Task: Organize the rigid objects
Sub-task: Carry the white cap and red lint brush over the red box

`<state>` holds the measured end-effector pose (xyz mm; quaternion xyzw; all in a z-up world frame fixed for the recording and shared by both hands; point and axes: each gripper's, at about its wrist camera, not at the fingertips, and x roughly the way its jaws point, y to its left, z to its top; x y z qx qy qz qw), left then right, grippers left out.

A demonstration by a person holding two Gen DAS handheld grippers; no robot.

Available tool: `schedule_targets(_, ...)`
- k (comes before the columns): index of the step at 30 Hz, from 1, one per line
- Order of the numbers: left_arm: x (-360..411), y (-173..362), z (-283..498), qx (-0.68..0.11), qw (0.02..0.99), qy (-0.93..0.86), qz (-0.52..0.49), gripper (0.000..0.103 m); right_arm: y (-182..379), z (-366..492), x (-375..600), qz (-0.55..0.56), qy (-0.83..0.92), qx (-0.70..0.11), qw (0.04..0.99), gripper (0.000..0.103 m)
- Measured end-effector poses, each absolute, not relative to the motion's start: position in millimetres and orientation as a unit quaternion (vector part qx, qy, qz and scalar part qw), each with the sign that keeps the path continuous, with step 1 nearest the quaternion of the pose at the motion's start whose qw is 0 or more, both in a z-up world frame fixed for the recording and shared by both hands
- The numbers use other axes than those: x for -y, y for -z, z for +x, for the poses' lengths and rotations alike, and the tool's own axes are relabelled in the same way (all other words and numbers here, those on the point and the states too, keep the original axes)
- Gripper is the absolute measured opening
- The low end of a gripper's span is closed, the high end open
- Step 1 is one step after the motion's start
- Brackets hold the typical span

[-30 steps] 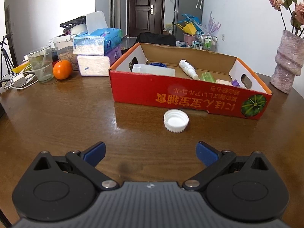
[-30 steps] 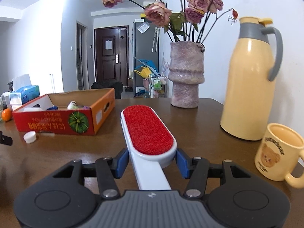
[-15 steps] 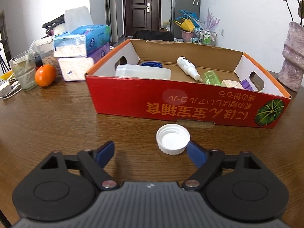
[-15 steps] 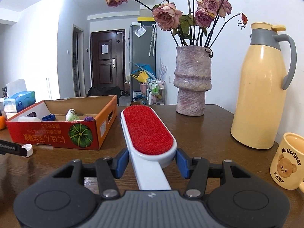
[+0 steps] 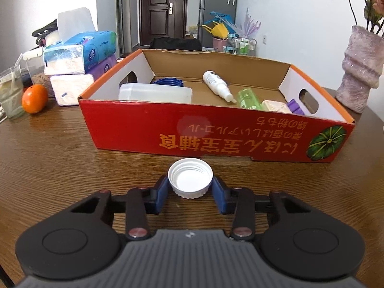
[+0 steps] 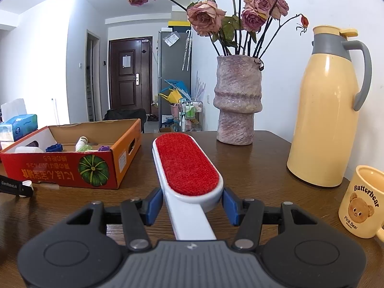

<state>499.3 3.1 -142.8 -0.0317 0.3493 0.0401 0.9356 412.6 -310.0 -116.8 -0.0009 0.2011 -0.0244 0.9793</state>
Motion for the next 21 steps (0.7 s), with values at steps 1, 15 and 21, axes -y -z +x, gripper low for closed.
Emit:
schedule_targets(1,-3,142,499,-0.348,0.936,-0.039,-0.032,0.040,117,412,309,-0.001,0.024,-0.200,0.979,0.053)
schedule_targets(15,1,122,476,-0.312,0.949,-0.030,-0.025,0.040,110,395,288,0.001,0.012,-0.178,0.984,0.053)
schedule_targets(21,0,110,463,-0.300,0.953,-0.021,-0.029,0.040,107,391,275,0.006,0.001,-0.174,0.985,0.053)
